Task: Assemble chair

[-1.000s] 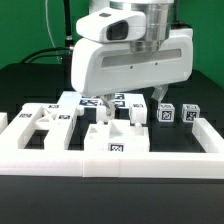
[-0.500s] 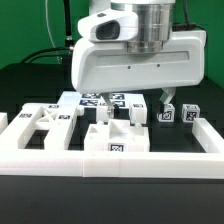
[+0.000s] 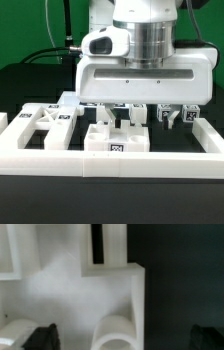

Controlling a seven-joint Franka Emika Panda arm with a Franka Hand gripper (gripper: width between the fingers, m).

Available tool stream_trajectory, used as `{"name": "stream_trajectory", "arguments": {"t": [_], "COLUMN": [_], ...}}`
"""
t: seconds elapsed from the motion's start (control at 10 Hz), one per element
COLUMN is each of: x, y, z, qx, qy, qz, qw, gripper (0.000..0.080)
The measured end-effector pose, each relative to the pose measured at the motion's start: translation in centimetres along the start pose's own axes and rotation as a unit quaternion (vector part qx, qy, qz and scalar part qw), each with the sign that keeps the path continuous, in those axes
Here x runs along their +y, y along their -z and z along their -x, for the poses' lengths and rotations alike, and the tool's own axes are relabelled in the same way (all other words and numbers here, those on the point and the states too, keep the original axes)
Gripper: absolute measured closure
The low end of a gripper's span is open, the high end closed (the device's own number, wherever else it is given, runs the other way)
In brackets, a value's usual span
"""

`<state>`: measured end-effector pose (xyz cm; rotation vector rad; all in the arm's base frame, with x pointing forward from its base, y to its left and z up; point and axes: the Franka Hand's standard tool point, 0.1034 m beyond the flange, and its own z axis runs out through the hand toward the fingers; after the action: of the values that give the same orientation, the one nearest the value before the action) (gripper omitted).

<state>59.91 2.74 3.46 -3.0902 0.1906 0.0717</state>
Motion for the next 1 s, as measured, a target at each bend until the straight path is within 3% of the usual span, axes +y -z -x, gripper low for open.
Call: {"name": "stream_trajectory", "arguments": {"t": [0.3,0.6,0.8,0.9,1.0], "x": [-0.1,-0.5,-0.6,-0.6,-0.6], "y": [-2.0,-2.4,-2.4,-2.4,-2.4], "z": [0.6,0.8,0.8,0.8,0.8], "qx": [0.016,0.019,0.019,0.019,0.019], "qy": [0.017,0.043,0.043,0.043,0.044], "qz": [-0.002,-0.001,-0.001,-0.001,-0.001], "qw": [1.000,0.999,0.999,0.999,0.999], "gripper": [0.0150,0.0150,0.0406,0.0406,0.0590]}}
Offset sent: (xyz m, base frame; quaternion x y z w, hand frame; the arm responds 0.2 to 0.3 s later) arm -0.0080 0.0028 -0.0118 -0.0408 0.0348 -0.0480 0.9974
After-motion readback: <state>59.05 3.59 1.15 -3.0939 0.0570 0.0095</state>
